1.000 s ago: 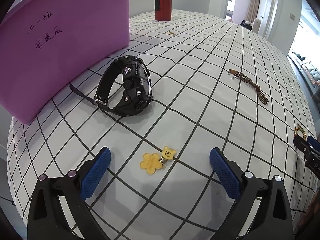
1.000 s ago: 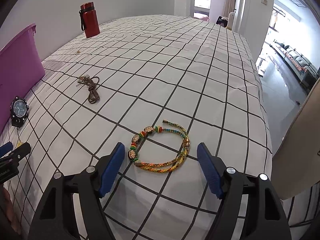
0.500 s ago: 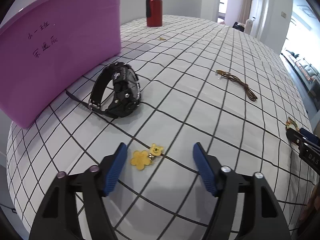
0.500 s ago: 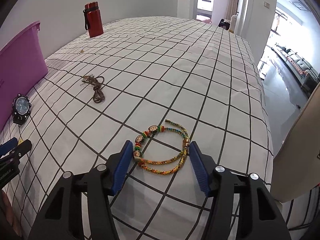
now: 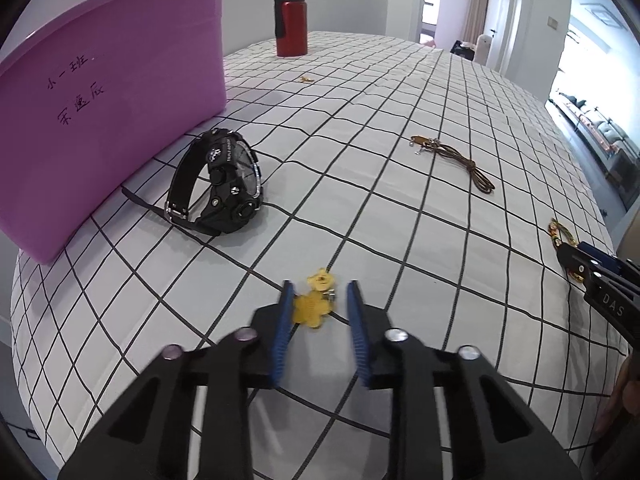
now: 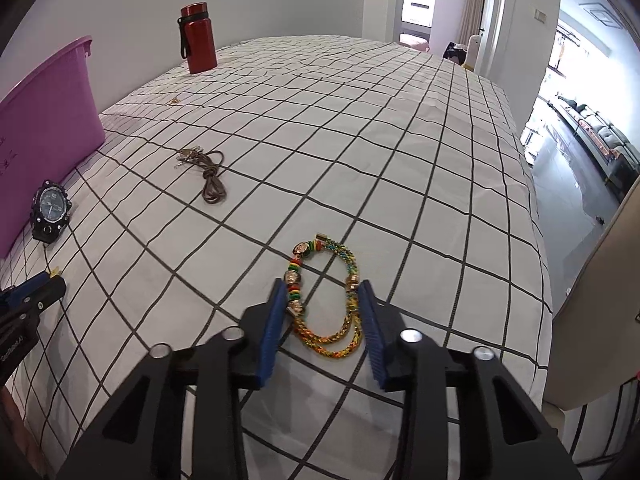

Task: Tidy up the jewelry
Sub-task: 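Close left tool on the yellow flower charm while right tool grasps the multicolour braided bracelet, then carry the flower charm and braided bracelet over the pink tub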

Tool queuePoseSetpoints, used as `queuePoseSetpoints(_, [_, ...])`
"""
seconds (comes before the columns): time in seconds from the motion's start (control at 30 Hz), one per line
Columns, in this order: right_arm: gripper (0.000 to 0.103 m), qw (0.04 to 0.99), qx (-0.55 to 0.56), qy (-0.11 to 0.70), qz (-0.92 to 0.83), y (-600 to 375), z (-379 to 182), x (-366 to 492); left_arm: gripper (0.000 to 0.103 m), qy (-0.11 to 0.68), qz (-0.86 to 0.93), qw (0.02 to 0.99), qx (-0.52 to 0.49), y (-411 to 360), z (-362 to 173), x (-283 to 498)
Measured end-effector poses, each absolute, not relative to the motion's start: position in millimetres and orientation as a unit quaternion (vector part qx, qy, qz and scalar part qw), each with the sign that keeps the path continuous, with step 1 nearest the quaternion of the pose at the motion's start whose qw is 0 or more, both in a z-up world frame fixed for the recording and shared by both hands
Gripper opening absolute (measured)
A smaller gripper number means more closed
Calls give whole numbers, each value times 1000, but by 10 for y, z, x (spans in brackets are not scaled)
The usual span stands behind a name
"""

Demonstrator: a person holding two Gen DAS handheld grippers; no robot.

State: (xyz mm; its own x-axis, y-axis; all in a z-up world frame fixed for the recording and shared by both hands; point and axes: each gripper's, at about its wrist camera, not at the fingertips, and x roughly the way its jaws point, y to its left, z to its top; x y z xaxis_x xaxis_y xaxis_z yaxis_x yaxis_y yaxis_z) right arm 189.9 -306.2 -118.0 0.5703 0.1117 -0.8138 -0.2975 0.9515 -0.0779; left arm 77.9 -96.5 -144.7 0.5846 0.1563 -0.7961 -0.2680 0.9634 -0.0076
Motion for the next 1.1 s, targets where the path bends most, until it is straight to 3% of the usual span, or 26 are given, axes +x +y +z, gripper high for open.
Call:
queuePoseSetpoints(0.13, [10,881,-106,445,121,-3035,-1181,1856,20,438,115,889,-67,-949,-1443,752])
queuePoseSetpoints(0.27, [9,881,-93,446,125,-3067,-1174,1825,18,435,116,890,-68,-929,-1437,707])
queuePoseSetpoints(0.37, [9,881,-86,447,129,-3068,-1167,1780,11,427,115,895,-60,-933,-1388,682])
queuePoseSetpoints(0.73, [8,876,-79,449,156,-2929,-1078,1544,10,428,111,893,-78,-864,-1329,588])
queuePoseSetpoints(1.1, [8,874,-72,443,188,-2778,-618,1284,10,419,97,899,-81,-895,-852,363])
